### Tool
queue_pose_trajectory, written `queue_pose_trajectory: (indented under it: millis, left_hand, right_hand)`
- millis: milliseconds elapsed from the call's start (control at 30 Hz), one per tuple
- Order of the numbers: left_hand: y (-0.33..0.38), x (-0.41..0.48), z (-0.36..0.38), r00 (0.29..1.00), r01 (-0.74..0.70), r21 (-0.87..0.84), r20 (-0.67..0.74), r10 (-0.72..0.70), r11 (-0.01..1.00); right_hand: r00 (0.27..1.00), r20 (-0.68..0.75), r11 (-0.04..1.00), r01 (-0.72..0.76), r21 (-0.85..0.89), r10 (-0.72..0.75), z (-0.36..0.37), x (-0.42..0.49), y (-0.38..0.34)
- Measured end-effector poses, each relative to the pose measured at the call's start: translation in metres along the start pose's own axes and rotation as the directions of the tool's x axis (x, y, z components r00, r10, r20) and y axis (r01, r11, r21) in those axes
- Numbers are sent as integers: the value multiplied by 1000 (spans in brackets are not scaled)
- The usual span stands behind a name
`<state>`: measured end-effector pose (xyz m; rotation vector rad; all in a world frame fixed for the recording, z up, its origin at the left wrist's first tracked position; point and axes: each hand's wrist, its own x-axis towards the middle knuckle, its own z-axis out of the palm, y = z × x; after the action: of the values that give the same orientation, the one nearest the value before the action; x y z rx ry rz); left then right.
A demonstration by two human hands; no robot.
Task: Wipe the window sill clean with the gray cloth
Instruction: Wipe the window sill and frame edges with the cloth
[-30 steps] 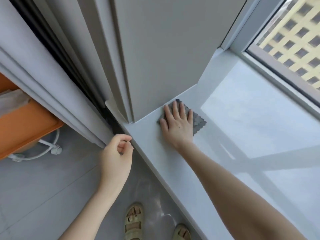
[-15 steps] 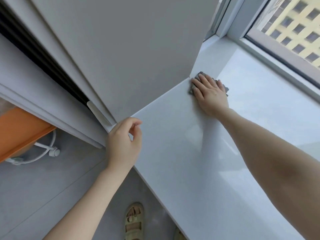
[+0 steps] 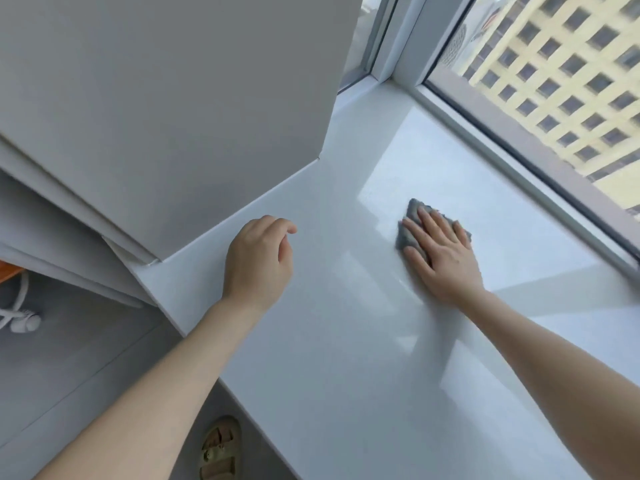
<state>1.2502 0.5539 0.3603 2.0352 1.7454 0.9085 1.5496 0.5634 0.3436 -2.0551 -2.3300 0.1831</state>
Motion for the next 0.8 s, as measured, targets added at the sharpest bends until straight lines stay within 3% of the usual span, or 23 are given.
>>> queue_pose_trajectory:
  millis: [67, 100, 167, 233, 267, 300, 333, 400, 467, 533, 667, 800]
  left_hand:
    - [3, 11, 8, 999, -43, 30, 23, 43, 999]
    - [5, 16, 14, 998, -61, 49, 26, 60, 997]
    - [12, 27, 24, 997, -83, 99, 9, 82, 992]
    - [21, 40, 35, 995, -100, 130, 17, 99, 986]
    - [25, 45, 40, 993, -117, 135, 41, 113, 984]
    - [28, 50, 46, 988, -144, 138, 74, 134, 980]
    - [30, 54, 51, 980, -178, 143, 114, 162, 974]
    - [30, 63, 61, 952, -260, 173, 209, 223, 950]
    - [27, 75, 69, 920, -325, 209, 296, 258, 922]
    - [24, 86, 76, 908, -336, 205, 329, 258, 919]
    - [18, 96, 82, 887, -367, 188, 364, 282, 911]
    - [19, 97, 80, 874, -370, 181, 399, 276, 911]
  right_hand:
    - [968, -30, 968, -248, 39, 250, 4, 19, -25]
    - [970, -23, 969, -241, 57, 243, 7, 14, -40]
    - [994, 6, 993, 113, 38, -113, 14, -19, -55]
    - [850, 105, 855, 517, 23, -517, 6, -48, -35]
    - [780, 141, 790, 613, 24, -610, 0, -42, -12]
    - [771, 158, 781, 624, 3, -617, -4, -27, 9]
    - [834, 143, 842, 540, -6, -533, -8, -7, 28]
    - [985, 74, 988, 154, 25, -156, -11, 38, 47]
    - [992, 23, 990, -125, 71, 123, -6, 76, 38]
    - [996, 11, 992, -92, 84, 92, -2, 101, 12]
    - [972, -1, 961, 231, 151, -233, 3, 136, -17]
    - [950, -8, 934, 307, 184, -311, 4, 174, -34]
